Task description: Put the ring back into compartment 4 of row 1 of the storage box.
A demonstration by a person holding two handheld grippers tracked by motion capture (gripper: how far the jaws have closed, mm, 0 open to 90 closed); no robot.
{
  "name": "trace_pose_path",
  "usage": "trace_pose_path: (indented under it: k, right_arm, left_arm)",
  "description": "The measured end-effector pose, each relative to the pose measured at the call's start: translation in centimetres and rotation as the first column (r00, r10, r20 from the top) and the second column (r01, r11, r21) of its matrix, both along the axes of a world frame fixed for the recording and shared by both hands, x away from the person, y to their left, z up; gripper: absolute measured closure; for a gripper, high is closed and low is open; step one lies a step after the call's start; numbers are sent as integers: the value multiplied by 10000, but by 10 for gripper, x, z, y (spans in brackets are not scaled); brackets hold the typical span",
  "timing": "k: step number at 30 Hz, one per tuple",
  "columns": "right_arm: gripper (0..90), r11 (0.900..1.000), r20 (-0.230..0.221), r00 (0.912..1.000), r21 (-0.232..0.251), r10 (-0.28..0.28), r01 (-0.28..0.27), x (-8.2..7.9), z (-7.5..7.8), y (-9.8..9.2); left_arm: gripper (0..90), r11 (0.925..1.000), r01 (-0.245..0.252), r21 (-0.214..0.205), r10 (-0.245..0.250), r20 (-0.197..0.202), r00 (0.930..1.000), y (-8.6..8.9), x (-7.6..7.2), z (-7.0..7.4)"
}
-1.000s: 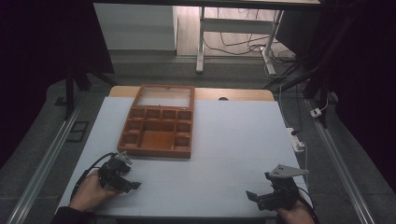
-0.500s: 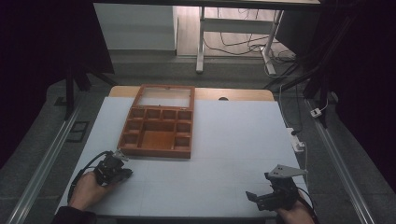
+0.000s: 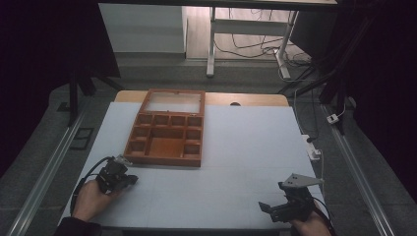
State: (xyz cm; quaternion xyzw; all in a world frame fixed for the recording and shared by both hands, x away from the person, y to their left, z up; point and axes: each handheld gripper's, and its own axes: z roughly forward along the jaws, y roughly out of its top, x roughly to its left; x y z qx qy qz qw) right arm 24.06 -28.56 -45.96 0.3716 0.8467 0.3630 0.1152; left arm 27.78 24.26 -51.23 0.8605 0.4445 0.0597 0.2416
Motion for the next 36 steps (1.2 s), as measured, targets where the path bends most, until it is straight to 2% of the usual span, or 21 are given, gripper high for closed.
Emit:
trace_pose_path:
  k: [7, 17, 27, 36]
  right_arm:
    - [0, 10000, -17, 10000, 0, -10, 10, 0, 0, 0]
    - [0, 10000, -67, 10000, -3, -6, 6, 1, -1, 0]
    - [1, 10000, -90, 10000, -33, -3, 3, 1, -1, 0]
    - [0, 10000, -91, 10000, -24, -26, 25, 1, -1, 0]
  left_arm:
    - [869, 9977, -38, -682, 93, 812, 9967, 3, -3, 11]
    - [868, 9836, -161, -1798, 458, 1624, 9857, 5, -5, 25]
    - [868, 9745, -50, -2242, 522, 2051, 9773, 0, 3, 37]
    - [868, 9730, 264, -2292, 299, 2386, 9707, -13, 20, 48]
